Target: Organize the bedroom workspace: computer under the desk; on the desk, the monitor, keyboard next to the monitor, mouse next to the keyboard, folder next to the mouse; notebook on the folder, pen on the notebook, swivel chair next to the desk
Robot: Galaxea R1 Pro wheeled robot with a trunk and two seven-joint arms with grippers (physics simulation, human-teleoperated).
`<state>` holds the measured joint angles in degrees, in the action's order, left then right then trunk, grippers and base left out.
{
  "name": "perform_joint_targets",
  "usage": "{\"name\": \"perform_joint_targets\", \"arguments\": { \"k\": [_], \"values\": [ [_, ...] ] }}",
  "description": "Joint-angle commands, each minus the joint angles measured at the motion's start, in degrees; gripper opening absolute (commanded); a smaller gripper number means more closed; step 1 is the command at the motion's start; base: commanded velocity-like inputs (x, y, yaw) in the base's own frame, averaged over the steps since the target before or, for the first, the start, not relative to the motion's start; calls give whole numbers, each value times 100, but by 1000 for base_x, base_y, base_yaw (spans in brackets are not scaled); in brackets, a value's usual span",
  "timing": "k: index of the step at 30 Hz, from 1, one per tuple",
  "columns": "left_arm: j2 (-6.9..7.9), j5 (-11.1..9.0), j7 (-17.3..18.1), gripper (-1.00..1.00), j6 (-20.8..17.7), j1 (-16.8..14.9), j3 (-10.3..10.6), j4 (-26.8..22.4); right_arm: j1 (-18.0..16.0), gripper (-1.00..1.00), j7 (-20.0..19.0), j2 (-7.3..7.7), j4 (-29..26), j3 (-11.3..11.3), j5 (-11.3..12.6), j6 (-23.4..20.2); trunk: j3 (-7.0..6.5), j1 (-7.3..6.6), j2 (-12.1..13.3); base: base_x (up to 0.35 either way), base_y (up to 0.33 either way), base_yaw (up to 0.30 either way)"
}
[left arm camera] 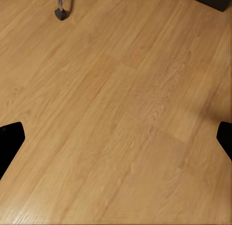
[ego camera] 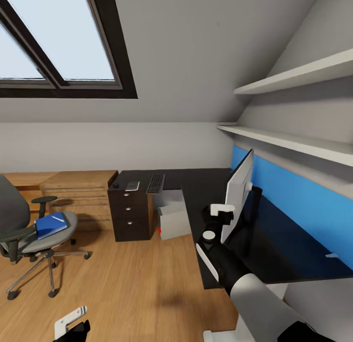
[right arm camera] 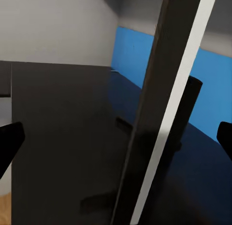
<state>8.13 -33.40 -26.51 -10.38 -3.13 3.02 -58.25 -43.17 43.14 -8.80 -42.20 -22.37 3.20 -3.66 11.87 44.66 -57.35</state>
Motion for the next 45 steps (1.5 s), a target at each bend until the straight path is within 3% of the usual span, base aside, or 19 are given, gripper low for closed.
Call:
{"name": "perform_joint_targets", "arguments": {
  "k": [1,5,11,16,36,45],
  "values": [
    [7,-34,-48,100,-8,-3,26,-10,-7,100,43,8,-7,-27,32,-40,8,2,-6,63,0,0],
    [5,-35,-52,100,11,-3,33,-6,-7,100,45,28,-7,-4,32,-45,8,2,-6,29,0,0],
    [4,-35,-50,100,18,-3,38,-8,-7,100,29,143,1,412,26,-40,8,2,-6,2,0,0],
    [4,-29,-48,100,25,-3,44,-11,-7,100,21,233,1,529,31,-39,8,2,-6,85,0,0],
    [3,-30,-56,100,59,-3,50,-3,-7,100,27,247,-5,541,32,-35,8,2,-6,34,-67,0],
    [2,-26,-56,100,61,-3,59,-4,-7,100,28,247,-7,541,27,-30,8,2,-6,-168,-137,0]
  ]
}}
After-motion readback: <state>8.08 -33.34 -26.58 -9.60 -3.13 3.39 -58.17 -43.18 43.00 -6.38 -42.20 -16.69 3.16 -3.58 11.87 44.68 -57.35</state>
